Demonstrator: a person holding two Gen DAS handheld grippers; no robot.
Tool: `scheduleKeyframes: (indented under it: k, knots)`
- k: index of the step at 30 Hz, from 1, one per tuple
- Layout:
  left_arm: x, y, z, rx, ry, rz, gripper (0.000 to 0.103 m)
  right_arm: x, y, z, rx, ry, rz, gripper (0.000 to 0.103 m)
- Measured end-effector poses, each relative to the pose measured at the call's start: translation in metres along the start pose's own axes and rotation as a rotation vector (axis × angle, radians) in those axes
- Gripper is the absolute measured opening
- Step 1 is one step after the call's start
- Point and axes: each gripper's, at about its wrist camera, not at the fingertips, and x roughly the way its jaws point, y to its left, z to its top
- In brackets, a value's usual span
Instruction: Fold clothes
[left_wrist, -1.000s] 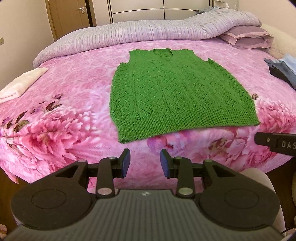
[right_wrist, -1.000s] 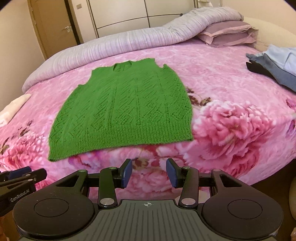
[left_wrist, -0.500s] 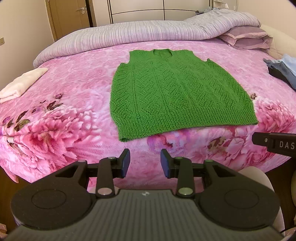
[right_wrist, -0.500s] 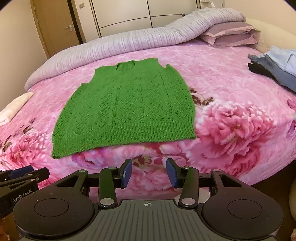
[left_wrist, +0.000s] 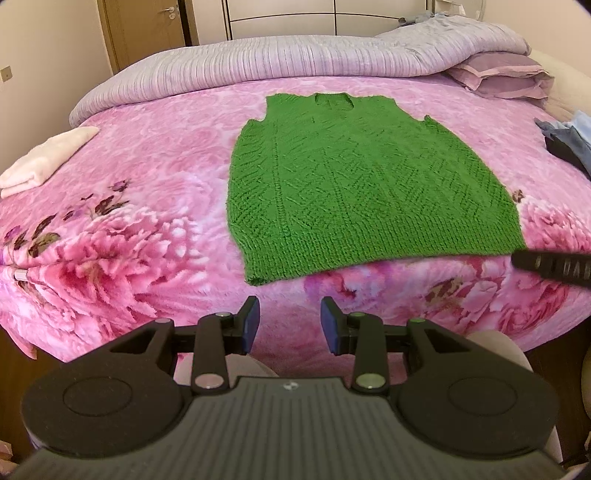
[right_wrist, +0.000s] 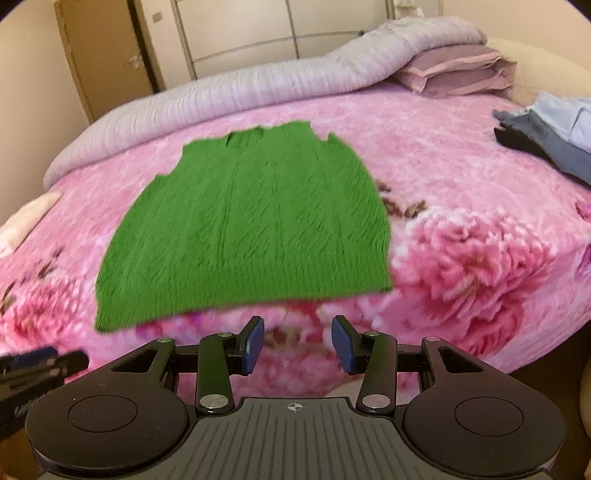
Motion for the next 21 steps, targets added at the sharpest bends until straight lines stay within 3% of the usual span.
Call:
scheduleKeyframes:
  k: [4, 8, 15, 19, 21]
  knots:
    - [0.01, 0.015, 0.009, -0.015, -0.012, 0.021, 0.032, 0.013, -0.021, 0.031, 0.067, -0.092, 0.072, 0.045]
    - [0.022, 0.032, 0.024, -0.033, -0.027, 0.048, 0.034, 0.03, -0.058, 0.08, 0.162, -0.09, 0.149, 0.045]
    - [0.05, 0.05, 0.06, -0.022, -0.045, 0.07, 0.037, 0.059, -0.076, 0.147, -0.073, -0.198, 0.035, 0.045]
    - [0.069, 0.06, 0.083, 0.003, -0.051, 0.04, 0.037, 0.075, -0.074, 0.16, -0.14, -0.117, 0.086, 0.045]
    - [0.08, 0.064, 0.098, 0.037, -0.048, 0.011, 0.037, 0.083, -0.07, 0.159, -0.148, -0.029, 0.127, 0.045]
